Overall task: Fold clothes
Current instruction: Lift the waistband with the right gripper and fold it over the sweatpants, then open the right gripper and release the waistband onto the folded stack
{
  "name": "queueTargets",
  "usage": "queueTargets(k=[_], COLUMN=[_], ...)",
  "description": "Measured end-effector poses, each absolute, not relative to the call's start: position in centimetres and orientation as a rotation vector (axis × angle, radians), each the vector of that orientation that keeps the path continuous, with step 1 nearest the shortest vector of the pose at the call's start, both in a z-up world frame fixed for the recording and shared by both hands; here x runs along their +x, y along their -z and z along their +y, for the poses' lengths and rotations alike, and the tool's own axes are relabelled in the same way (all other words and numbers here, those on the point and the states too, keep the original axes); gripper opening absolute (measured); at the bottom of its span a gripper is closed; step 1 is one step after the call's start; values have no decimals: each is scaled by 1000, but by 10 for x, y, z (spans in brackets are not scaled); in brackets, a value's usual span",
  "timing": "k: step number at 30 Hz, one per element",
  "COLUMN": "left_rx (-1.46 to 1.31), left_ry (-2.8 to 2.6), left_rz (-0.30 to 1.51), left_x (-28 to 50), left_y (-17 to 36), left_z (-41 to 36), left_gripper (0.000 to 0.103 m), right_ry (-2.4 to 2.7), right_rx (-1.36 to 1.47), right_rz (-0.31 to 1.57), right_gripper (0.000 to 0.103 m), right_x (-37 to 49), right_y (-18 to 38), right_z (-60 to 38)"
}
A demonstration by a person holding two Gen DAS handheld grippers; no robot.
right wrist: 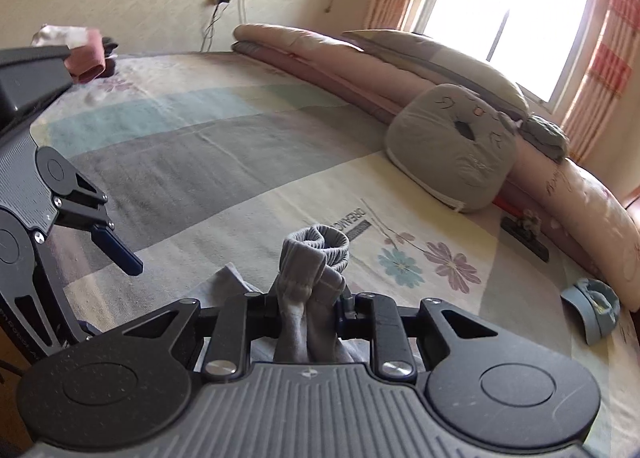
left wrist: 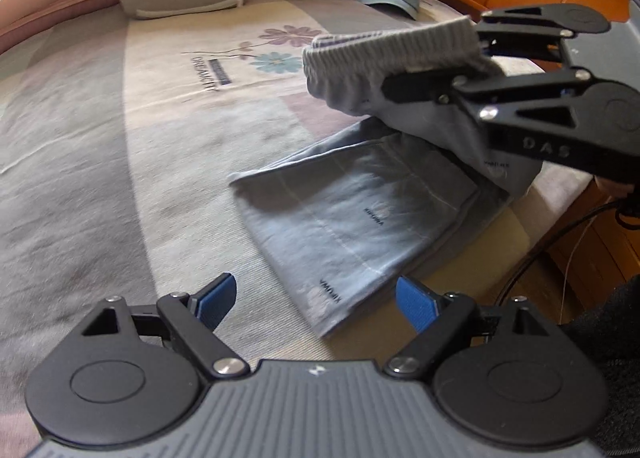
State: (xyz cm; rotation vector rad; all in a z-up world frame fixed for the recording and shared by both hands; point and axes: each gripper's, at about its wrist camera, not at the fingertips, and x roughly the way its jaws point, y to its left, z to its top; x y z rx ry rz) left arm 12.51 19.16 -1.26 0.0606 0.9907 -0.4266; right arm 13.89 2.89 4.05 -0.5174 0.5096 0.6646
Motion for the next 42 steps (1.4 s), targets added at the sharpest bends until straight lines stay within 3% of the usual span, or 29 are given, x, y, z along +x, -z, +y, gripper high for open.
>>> queueTargets(k=[17,19,21,23,31,34,39,42], left_rx=[-34,-39,-44,-49,-37,-49,-72,-106], left_ry=[328,332,336,340,420,489,629,697], left_rz=[1006,1005,1004,1004,943,903,850,877], left_x=[115,115,115,115,128,146,177,193], left_y=[29,29,29,30,18,11,5,20], left_z=[223,223,223,222,201,185,149,128], left_gripper=[87,87,87,87,87,87,87,87], right_ry=[-792,-824,-901,-968,-766,-654,-482,-399], right_rx=[-615,-588,-484,-351,-192,-166,-176,-183], right_rz=[632,669,738,796,821,827,838,855], right_gripper=[32,40,58,62,61,57,40,38], right_x=[142,144,149,154,180,182,175,166], right_y=[-6,-5,-7,-12,-23,-23,-14,-4], right_z=[70,71,67,59,-12,-47,-99,-128])
